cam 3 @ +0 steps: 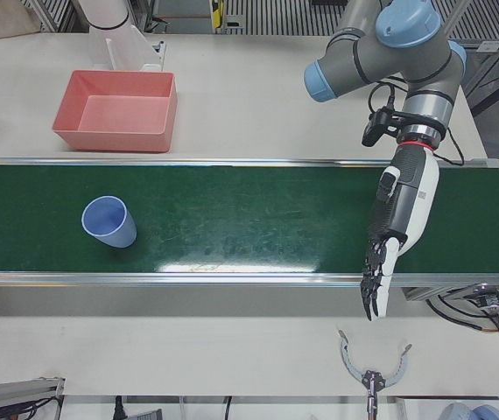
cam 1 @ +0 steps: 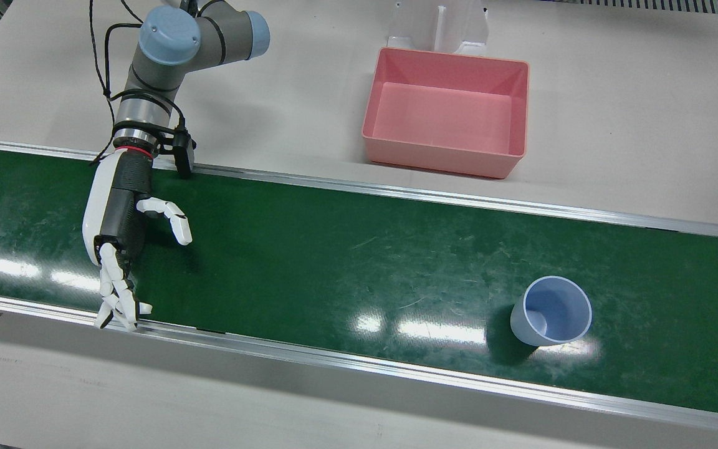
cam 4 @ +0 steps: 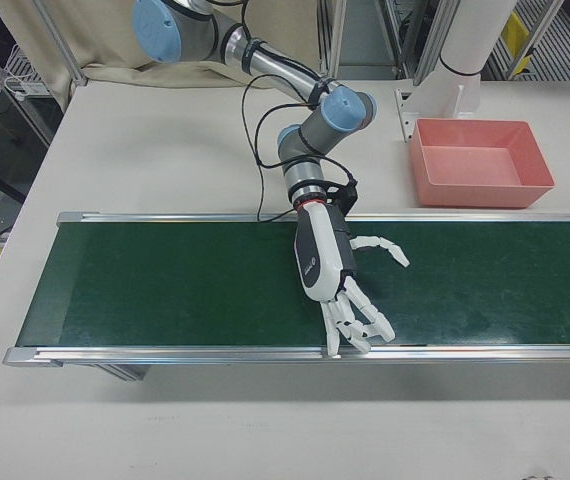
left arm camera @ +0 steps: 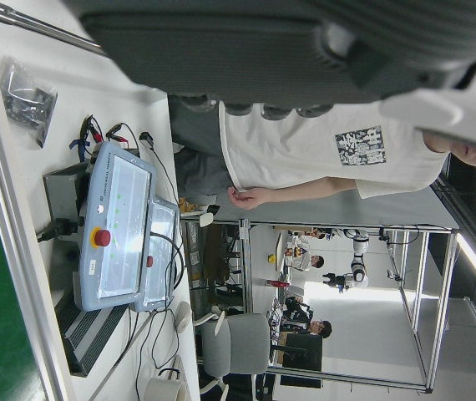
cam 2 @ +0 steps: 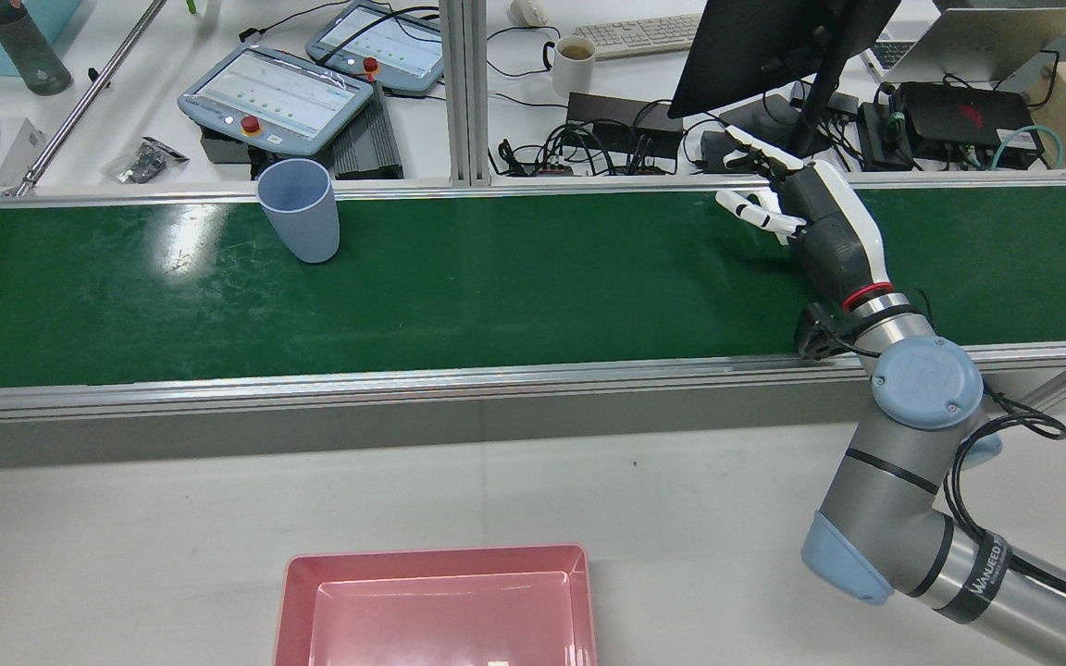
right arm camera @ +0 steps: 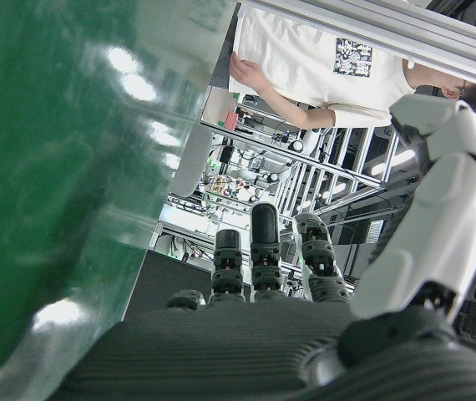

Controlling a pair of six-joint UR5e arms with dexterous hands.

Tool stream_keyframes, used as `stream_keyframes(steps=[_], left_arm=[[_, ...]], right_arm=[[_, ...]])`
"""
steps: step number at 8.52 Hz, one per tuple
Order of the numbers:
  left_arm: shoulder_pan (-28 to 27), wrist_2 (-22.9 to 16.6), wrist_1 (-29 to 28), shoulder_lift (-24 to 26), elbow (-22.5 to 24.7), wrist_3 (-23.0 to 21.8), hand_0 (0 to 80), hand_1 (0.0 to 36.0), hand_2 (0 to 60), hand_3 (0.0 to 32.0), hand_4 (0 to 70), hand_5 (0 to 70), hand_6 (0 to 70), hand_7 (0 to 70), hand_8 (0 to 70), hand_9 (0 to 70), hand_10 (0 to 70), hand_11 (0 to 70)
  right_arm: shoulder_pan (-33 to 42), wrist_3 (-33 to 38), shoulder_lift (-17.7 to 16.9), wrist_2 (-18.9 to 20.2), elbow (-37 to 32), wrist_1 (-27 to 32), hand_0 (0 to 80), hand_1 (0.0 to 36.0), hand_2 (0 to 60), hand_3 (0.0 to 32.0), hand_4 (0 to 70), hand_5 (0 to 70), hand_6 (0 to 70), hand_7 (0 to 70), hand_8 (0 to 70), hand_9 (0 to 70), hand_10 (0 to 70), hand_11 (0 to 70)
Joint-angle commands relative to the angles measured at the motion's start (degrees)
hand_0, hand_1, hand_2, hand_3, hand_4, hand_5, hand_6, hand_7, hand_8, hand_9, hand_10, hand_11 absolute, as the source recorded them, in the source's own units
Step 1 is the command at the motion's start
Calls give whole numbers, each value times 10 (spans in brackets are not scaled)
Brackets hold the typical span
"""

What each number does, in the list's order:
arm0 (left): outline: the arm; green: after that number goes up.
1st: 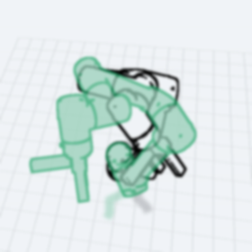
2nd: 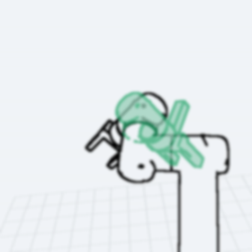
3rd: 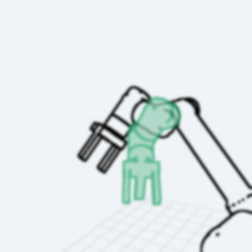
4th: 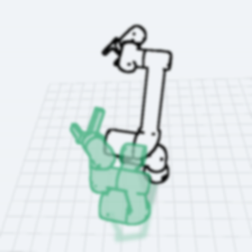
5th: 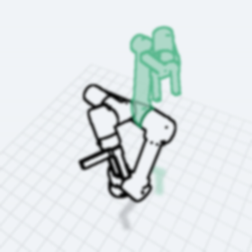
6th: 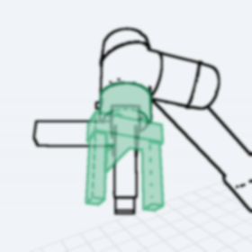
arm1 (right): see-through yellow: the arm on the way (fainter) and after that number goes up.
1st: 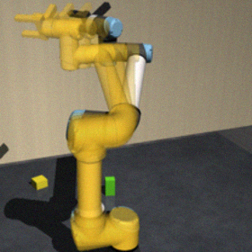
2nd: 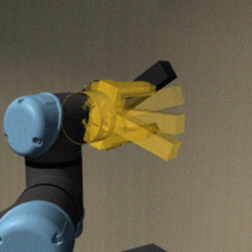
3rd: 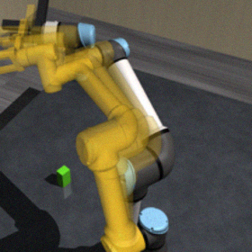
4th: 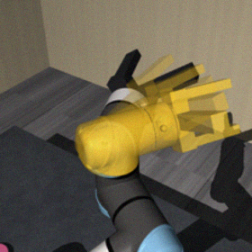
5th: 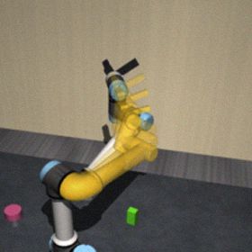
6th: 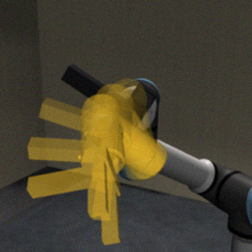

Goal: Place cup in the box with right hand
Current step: 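Keep the right hand waiting in the cup's path on the belt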

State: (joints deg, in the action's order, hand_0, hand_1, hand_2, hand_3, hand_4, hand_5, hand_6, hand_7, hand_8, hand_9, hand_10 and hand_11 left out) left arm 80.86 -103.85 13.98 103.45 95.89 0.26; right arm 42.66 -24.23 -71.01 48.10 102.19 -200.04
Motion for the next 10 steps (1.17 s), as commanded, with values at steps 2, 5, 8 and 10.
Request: stream_keyframes(steps=[2, 5, 8, 10], left_arm=[[0, 0, 0, 0, 0, 0, 0, 0, 0, 0, 0, 0, 0, 0, 0, 0, 0, 0], [0, 0, 0, 0, 0, 0, 0, 0, 0, 0, 0, 0, 0, 0, 0, 0, 0, 0], [0, 0, 0, 0, 0, 0, 0, 0, 0, 0, 0, 0, 0, 0, 0, 0, 0, 0], [0, 1, 1, 0, 0, 0, 0, 0, 0, 0, 0, 0, 0, 0, 0, 0, 0, 0]], right_arm=[[0, 0, 2, 1, 2, 1, 367, 141, 316, 0, 0, 30, 87, 423, 89, 204, 0, 0], [0, 1, -1, 1, 7, 1, 342, 138, 320, 4, 0, 29, 80, 397, 85, 196, 0, 0], [14, 1, -3, 19, 6, 0, 434, 185, 328, 20, 0, 45, 76, 363, 86, 191, 0, 0], [15, 0, -2, 23, 5, 0, 415, 172, 322, 30, 0, 41, 75, 366, 86, 193, 0, 0]])
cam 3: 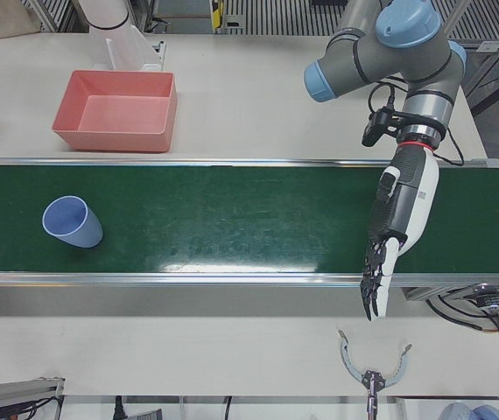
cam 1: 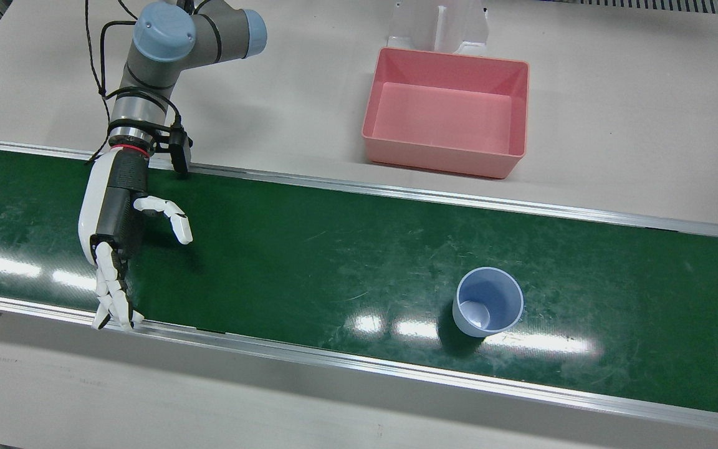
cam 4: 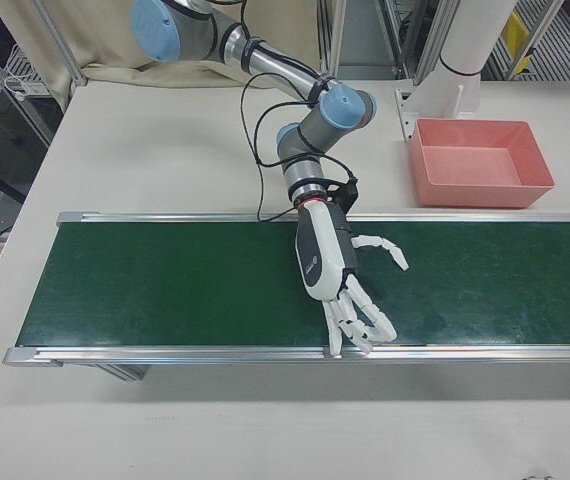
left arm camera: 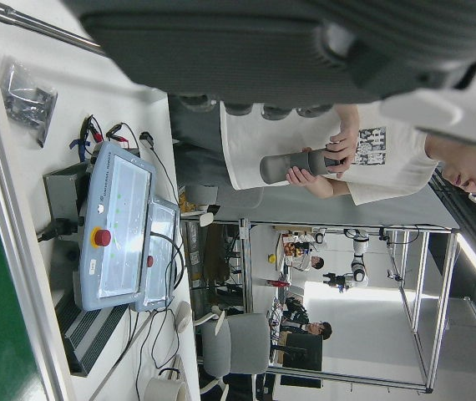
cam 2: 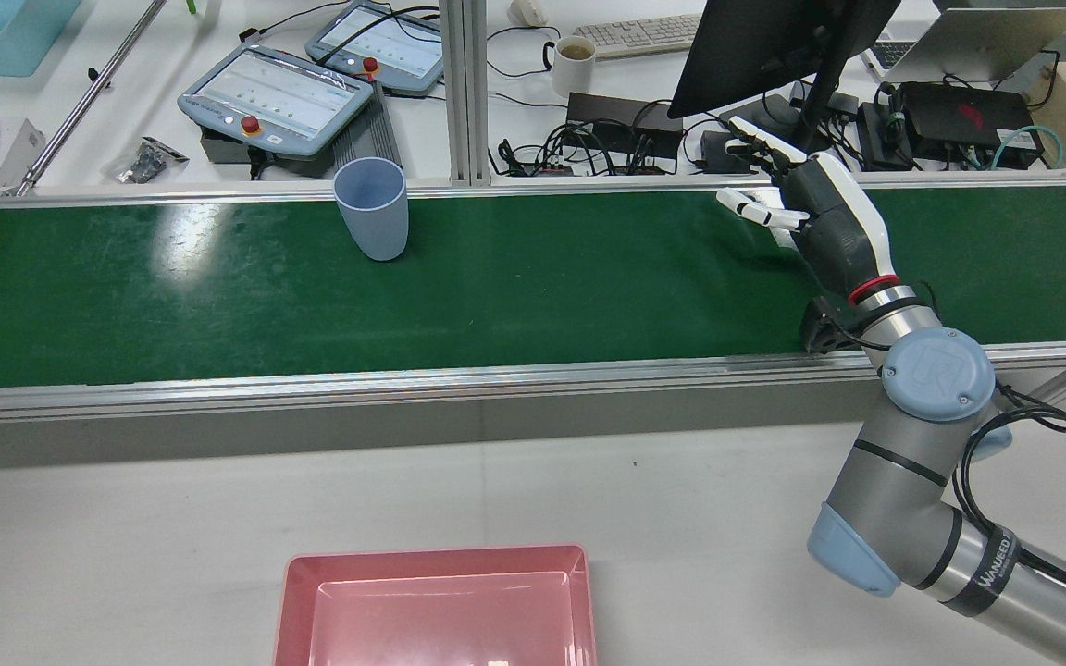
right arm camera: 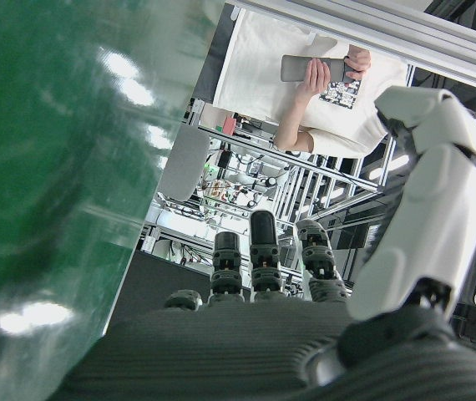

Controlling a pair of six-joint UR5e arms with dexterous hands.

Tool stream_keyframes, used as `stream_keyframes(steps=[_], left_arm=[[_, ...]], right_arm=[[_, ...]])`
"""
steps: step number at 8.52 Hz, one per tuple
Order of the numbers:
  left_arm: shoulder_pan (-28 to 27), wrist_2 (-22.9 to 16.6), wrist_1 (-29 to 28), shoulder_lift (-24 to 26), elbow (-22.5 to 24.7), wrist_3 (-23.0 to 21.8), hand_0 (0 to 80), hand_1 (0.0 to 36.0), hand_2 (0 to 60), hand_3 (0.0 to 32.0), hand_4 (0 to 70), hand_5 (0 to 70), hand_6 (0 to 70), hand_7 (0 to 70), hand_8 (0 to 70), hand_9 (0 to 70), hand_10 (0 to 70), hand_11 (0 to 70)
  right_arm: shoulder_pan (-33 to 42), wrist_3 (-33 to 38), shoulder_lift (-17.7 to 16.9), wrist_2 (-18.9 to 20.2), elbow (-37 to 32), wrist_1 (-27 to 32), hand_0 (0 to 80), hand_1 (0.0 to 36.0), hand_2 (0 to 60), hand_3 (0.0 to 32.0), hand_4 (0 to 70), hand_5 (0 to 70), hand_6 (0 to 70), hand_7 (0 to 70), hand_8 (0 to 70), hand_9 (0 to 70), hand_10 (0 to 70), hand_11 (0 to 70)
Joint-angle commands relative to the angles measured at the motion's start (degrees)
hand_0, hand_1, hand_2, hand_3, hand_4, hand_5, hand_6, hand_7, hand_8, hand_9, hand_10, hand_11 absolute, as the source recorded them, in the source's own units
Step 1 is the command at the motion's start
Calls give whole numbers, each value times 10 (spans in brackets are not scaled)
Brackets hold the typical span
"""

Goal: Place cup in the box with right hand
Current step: 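Keep the right hand waiting in the cup's path on the belt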

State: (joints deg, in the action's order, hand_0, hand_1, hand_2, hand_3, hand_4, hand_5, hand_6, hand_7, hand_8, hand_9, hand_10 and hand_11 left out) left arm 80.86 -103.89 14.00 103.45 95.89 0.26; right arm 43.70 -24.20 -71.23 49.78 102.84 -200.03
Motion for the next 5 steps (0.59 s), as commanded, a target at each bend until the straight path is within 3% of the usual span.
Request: stream_keyframes(steps=[1, 3, 4, 5], left_arm=[[0, 0, 0, 0, 0, 0, 0, 0, 0, 0, 0, 0, 0, 0, 0, 0, 0, 0], [0, 1, 0, 0, 0, 0, 0, 0, 0, 0, 0, 0, 0, 0, 0, 0, 0, 0], [0, 1, 0, 0, 0, 0, 0, 0, 0, 0, 0, 0, 0, 0, 0, 0, 0, 0], [0, 0, 0, 0, 0, 0, 0, 0, 0, 0, 0, 0, 0, 0, 0, 0, 0, 0]], right_arm=[[5, -1, 0, 6, -2, 0, 455, 196, 312, 36, 0, 49, 74, 353, 86, 190, 0, 0], [5, -3, 0, 7, -3, 0, 524, 272, 260, 42, 0, 76, 75, 329, 90, 188, 0, 9], [5, -3, 0, 7, -4, 0, 517, 255, 226, 46, 0, 71, 72, 318, 88, 184, 0, 7], [7, -2, 0, 6, -4, 1, 448, 148, 140, 32, 0, 40, 67, 325, 81, 179, 0, 0]])
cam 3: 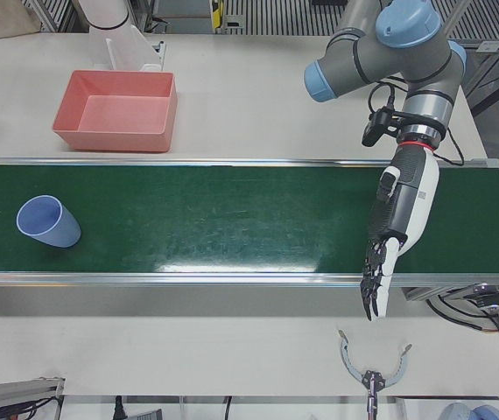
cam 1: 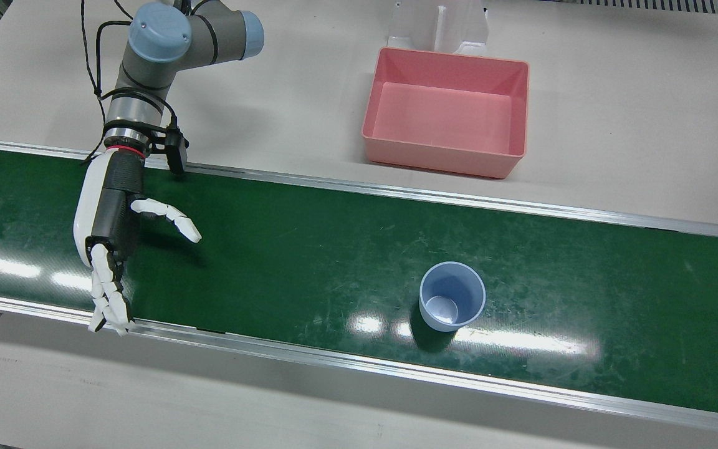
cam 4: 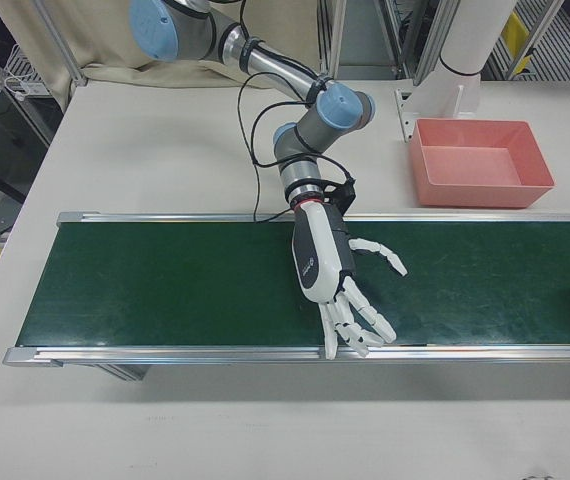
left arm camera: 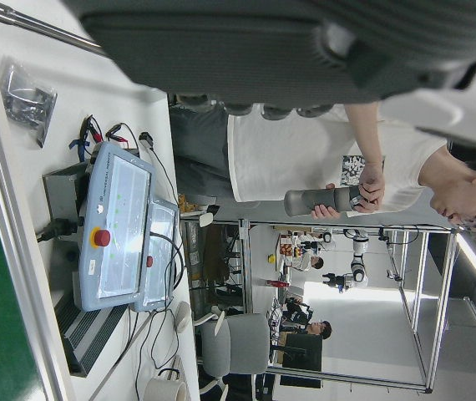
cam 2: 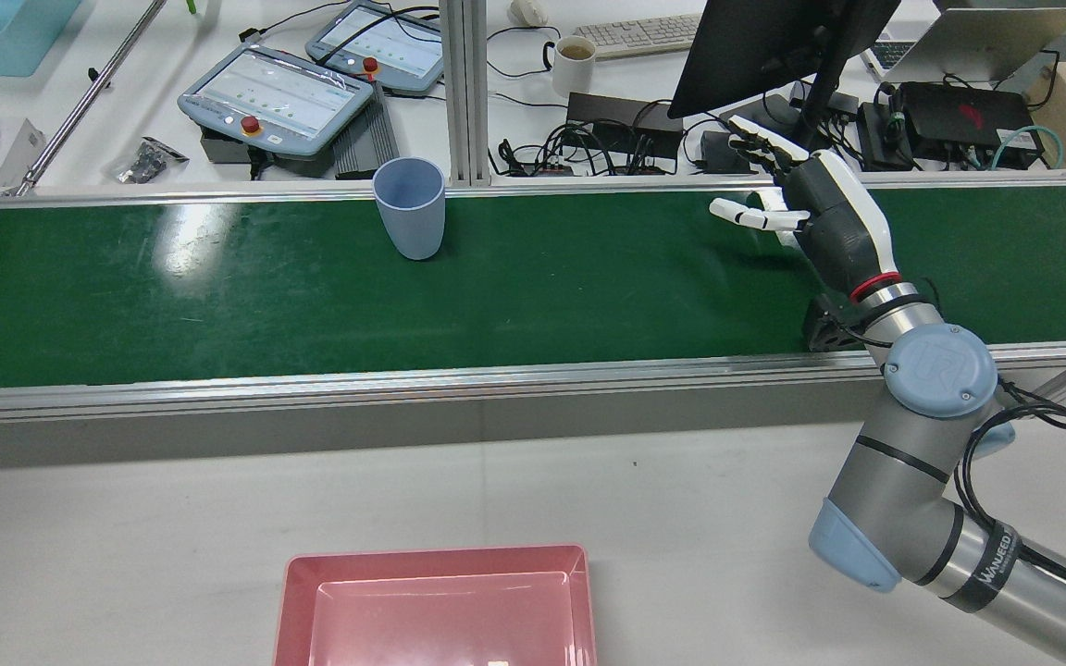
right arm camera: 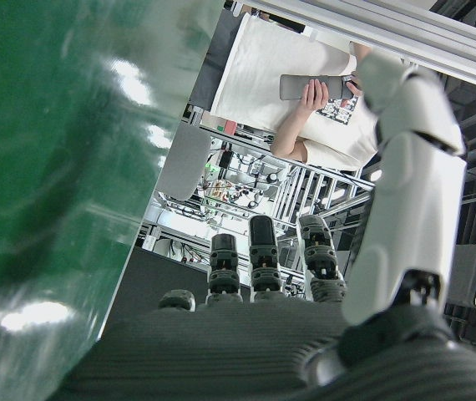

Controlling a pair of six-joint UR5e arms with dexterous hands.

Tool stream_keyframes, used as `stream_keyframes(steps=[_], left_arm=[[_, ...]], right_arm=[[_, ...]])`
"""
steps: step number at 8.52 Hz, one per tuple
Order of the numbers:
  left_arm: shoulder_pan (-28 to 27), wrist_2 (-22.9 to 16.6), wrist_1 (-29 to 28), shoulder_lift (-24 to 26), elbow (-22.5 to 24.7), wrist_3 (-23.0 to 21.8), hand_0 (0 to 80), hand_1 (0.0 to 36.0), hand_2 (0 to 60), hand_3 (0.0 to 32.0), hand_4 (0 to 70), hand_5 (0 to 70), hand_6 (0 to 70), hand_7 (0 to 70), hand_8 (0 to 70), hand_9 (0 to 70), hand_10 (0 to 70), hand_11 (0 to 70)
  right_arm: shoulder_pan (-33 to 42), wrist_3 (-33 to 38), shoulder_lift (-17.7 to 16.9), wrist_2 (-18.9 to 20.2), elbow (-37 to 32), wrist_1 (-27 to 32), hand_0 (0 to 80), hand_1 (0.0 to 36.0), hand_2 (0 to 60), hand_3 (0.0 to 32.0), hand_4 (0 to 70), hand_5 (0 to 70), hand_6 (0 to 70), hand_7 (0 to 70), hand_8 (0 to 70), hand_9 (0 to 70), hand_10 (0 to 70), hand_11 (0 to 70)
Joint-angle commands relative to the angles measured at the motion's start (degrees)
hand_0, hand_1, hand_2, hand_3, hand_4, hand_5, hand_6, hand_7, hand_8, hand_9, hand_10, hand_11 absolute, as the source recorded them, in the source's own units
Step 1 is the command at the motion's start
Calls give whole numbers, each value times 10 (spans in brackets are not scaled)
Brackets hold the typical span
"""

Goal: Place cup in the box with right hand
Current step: 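Keep the right hand waiting in the cup's path on the belt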

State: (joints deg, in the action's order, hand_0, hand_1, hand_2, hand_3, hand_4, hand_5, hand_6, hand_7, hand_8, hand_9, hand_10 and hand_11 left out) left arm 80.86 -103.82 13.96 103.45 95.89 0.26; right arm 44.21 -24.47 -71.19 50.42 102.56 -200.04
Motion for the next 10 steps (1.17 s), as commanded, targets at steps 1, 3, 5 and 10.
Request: stream_keyframes(steps=[1, 3, 5, 10], left_arm=[[0, 0, 0, 0, 0, 0, 0, 0, 0, 0, 0, 0, 0, 0, 0, 0, 0, 0], [0, -1, 0, 0, 0, 0, 0, 0, 0, 0, 0, 0, 0, 0, 0, 0, 0, 0], [0, -1, 0, 0, 0, 0, 0, 0, 0, 0, 0, 0, 0, 0, 0, 0, 0, 0], [0, 0, 0, 0, 0, 0, 0, 0, 0, 0, 0, 0, 0, 0, 0, 0, 0, 0]], right_arm=[[2, 0, 0, -1, -1, 1, 321, 66, 79, 2, 9, 15, 69, 358, 79, 182, 0, 0], [2, 0, 1, -1, -1, 1, 378, 92, 128, 0, 29, 20, 73, 364, 78, 182, 0, 0], [1, -1, 3, -1, -1, 1, 386, 104, 161, 0, 45, 22, 76, 373, 81, 186, 0, 0], [-4, -17, 16, 6, 5, 0, 396, 122, 199, 0, 20, 25, 67, 336, 73, 170, 0, 0]])
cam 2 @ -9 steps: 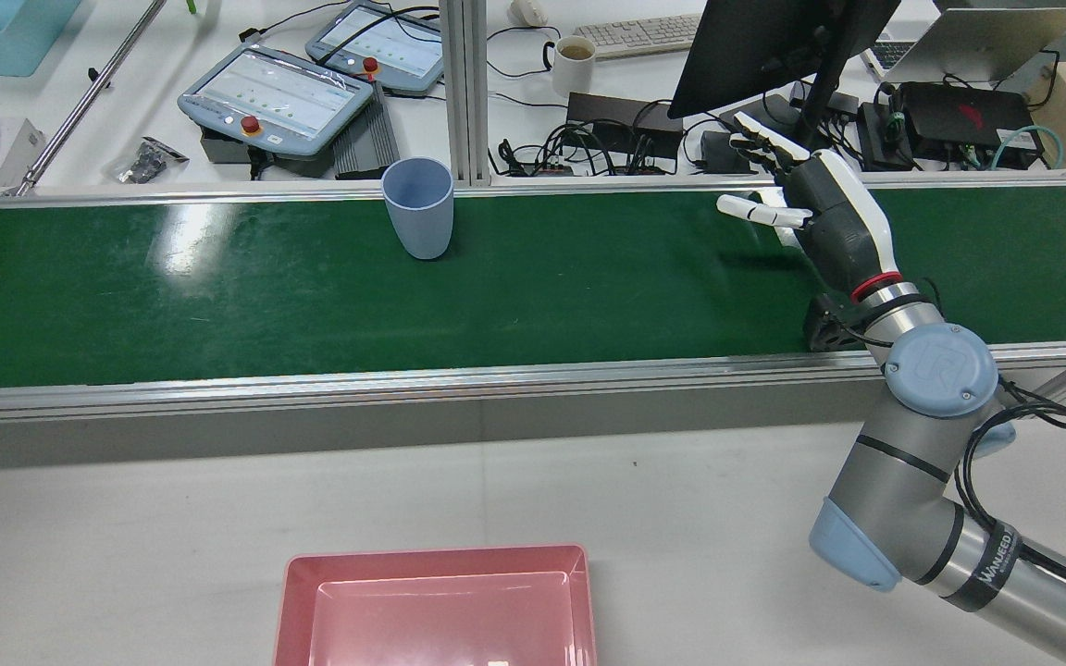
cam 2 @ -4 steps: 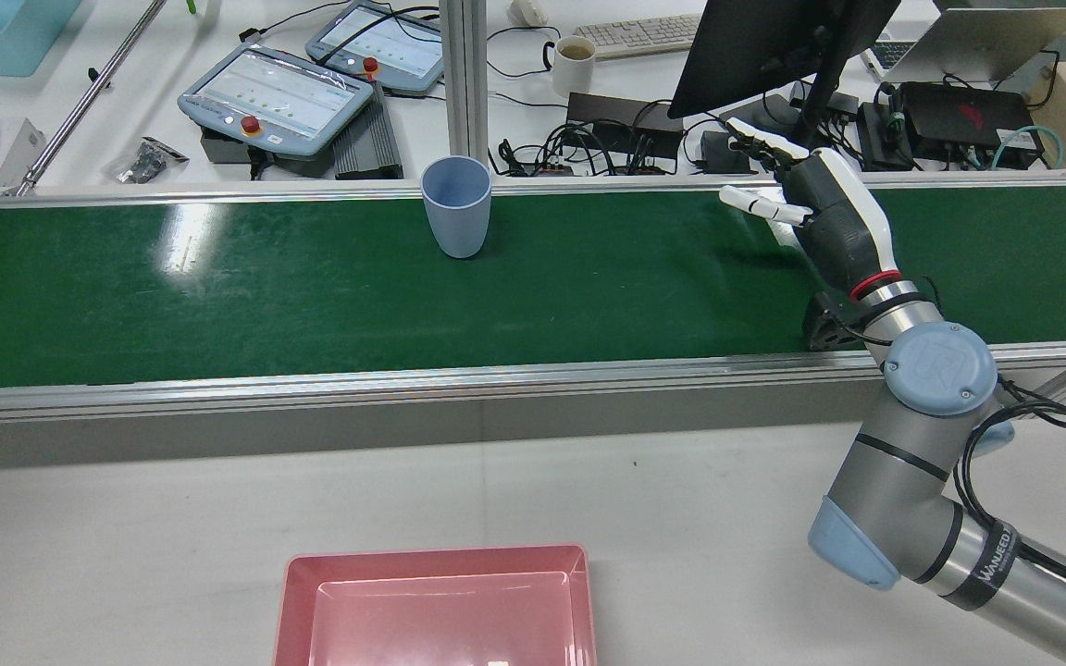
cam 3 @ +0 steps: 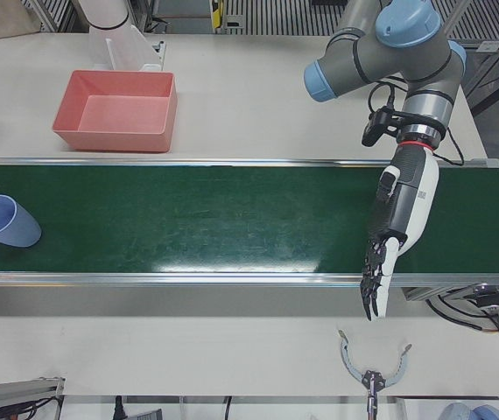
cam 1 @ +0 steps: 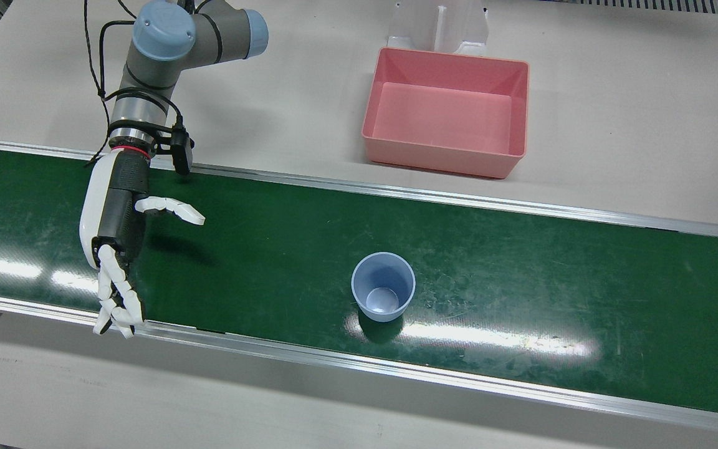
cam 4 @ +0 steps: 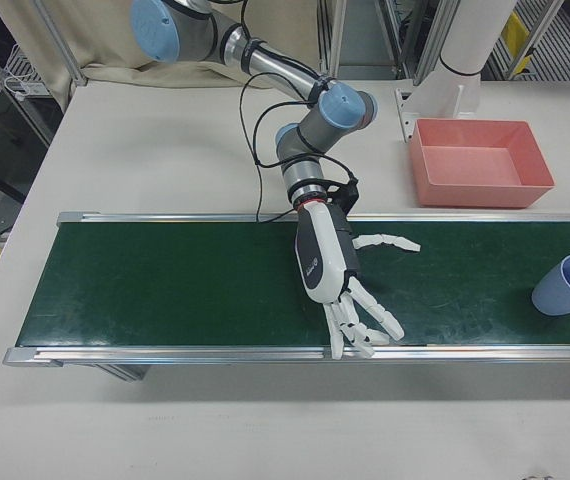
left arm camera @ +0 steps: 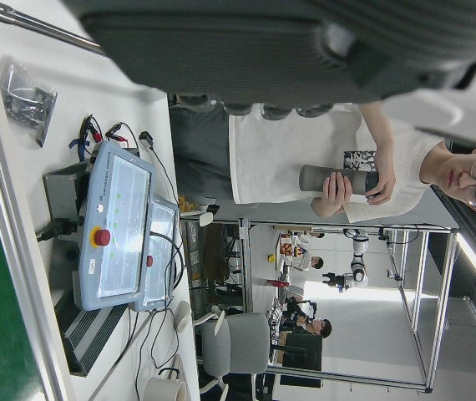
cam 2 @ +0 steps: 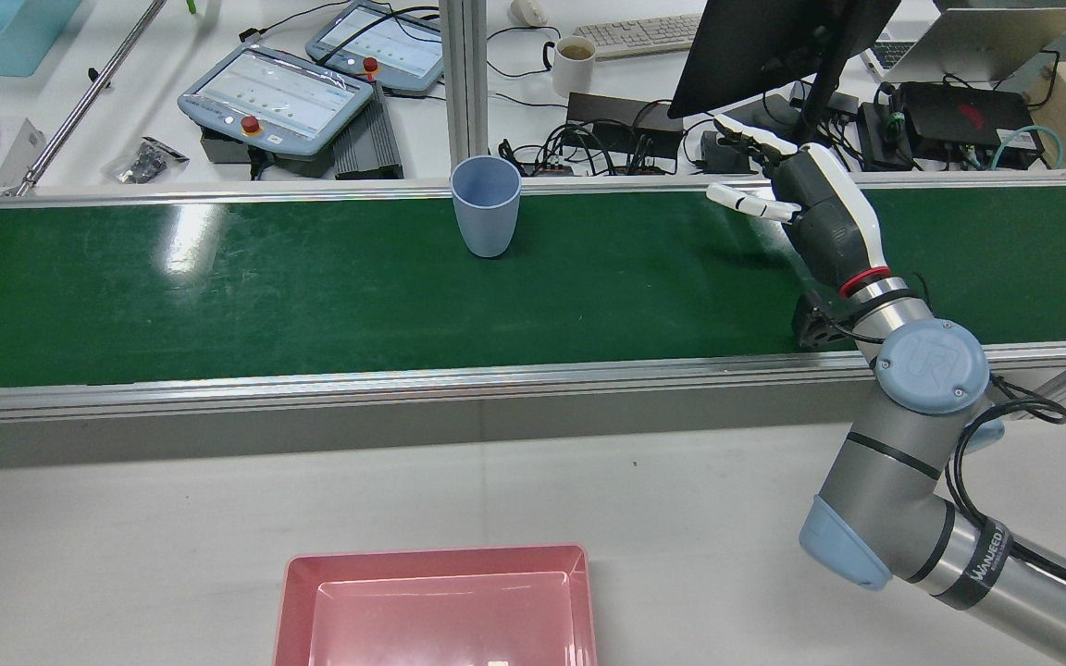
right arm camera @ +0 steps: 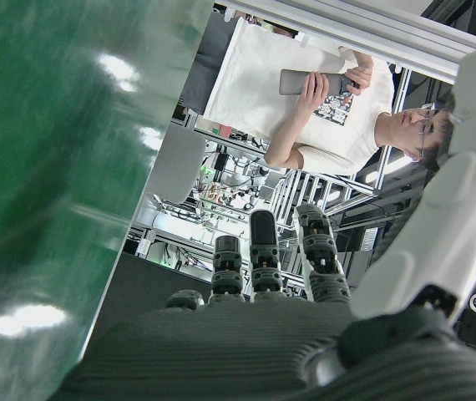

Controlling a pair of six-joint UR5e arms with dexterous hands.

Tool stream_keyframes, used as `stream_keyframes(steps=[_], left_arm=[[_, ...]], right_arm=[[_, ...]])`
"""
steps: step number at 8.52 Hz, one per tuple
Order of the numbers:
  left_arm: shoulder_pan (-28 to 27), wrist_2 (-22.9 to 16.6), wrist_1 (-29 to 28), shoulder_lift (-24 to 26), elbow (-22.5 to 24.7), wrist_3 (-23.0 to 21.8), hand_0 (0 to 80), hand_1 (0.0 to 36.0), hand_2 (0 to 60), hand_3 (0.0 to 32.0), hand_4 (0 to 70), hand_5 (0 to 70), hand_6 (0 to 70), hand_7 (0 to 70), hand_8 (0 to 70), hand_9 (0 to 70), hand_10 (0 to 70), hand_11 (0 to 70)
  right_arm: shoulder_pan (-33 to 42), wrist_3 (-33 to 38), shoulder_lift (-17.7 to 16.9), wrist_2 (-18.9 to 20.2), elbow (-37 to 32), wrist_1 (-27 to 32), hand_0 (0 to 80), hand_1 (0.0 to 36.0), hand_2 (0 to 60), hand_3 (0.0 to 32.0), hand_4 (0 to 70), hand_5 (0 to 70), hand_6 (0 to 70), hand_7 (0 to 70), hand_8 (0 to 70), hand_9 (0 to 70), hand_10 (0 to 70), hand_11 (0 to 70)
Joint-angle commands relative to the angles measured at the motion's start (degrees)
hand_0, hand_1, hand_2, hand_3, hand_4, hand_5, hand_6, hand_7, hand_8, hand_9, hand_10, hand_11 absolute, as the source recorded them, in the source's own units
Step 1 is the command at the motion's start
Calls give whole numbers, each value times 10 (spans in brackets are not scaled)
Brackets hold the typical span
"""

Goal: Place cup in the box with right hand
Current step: 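Keep the right hand waiting in the cup's path on the belt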

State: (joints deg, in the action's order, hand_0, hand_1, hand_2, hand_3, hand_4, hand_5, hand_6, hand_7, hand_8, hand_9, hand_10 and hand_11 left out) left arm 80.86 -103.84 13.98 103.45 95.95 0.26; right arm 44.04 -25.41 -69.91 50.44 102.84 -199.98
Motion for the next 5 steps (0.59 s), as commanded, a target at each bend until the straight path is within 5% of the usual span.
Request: stream_keyframes(steps=[1, 4, 5], left_arm=[[0, 0, 0, 0, -1, 0, 0, 0, 0, 0, 0, 0, 0, 0, 0, 0, 0, 0], [0, 0, 0, 0, -1, 0, 0, 0, 0, 0, 0, 0, 0, 0, 0, 0, 0, 0], [0, 0, 0, 0, -1, 0, 0, 0, 0, 0, 0, 0, 0, 0, 0, 0, 0, 0]], right_arm=[[-1, -17, 2, 31, 2, -1, 417, 140, 203, 38, 0, 32, 59, 307, 68, 159, 0, 0], [-1, -24, 2, 36, 3, -1, 450, 140, 121, 60, 0, 35, 54, 286, 64, 152, 0, 0], [0, -25, 2, 36, 3, -1, 438, 130, 116, 28, 0, 31, 59, 302, 66, 155, 0, 0]])
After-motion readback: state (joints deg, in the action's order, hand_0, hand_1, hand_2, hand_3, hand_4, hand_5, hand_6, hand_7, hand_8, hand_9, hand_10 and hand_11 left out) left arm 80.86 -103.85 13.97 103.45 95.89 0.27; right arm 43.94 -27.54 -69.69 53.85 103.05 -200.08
